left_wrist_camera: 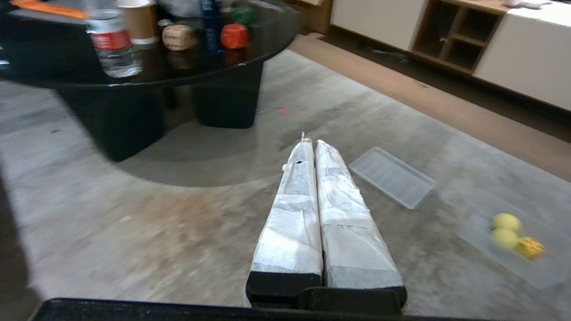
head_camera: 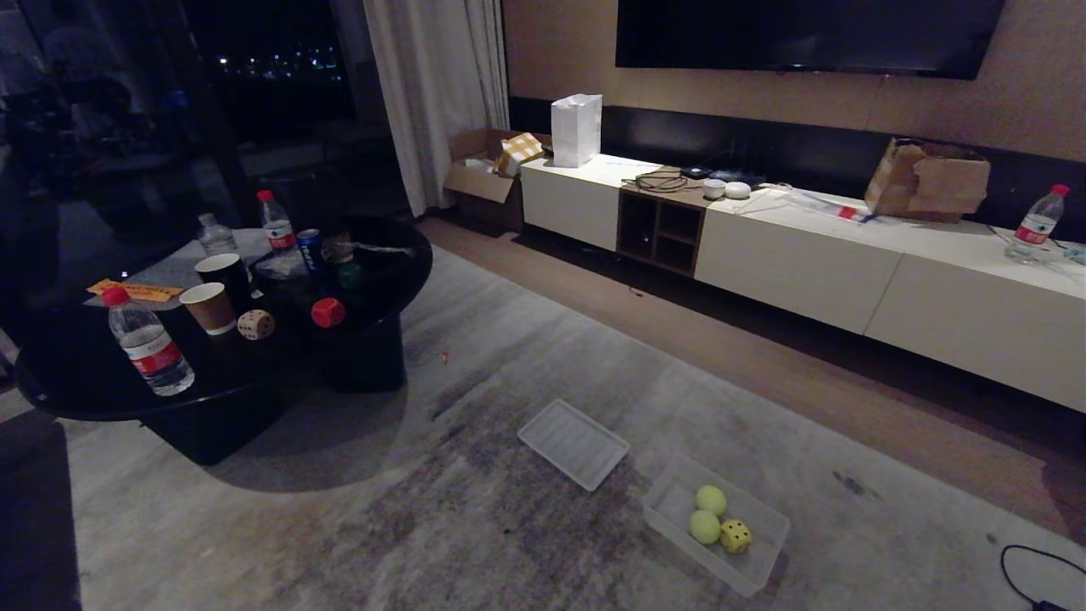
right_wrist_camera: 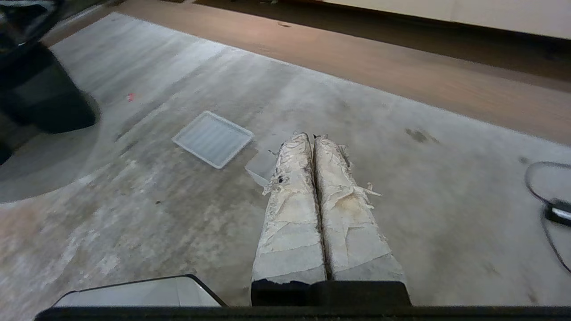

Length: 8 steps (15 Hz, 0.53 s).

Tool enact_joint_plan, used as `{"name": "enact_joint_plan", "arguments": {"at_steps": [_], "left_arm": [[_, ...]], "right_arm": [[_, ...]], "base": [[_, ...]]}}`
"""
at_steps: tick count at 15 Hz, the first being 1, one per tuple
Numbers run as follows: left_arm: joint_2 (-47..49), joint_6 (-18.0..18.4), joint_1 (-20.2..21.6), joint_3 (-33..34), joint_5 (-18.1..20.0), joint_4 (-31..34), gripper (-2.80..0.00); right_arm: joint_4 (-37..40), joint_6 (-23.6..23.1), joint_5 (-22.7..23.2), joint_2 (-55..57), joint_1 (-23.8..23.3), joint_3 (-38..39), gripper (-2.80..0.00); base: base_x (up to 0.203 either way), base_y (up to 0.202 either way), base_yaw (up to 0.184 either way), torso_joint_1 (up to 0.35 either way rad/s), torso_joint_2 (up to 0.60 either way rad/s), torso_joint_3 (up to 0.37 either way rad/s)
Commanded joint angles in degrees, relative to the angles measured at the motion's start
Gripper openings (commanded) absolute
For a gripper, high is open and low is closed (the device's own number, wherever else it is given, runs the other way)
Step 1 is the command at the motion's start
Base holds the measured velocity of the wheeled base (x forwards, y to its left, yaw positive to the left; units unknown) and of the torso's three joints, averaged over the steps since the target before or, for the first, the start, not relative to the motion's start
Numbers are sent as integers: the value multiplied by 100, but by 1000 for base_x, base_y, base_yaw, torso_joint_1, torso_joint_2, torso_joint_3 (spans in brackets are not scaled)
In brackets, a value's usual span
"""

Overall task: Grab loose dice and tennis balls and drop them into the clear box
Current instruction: Pick up toys out of the box

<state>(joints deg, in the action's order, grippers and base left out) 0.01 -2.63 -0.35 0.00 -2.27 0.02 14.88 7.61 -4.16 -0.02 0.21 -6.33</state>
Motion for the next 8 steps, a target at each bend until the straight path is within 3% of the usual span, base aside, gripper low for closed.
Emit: {"name": "enact_joint_plan", "arguments": {"at_steps": [1, 8], "left_arm": [[8, 8, 0, 9, 7, -2, -280], [8, 8, 0, 9, -2, -2, -280]], "right_arm": [[6, 4, 2, 11, 6, 0, -280], [6, 4, -6, 11, 6, 0, -280]], "base": [[4, -7, 77, 7, 6, 7], [1, -7, 158, 4, -1, 4]]}}
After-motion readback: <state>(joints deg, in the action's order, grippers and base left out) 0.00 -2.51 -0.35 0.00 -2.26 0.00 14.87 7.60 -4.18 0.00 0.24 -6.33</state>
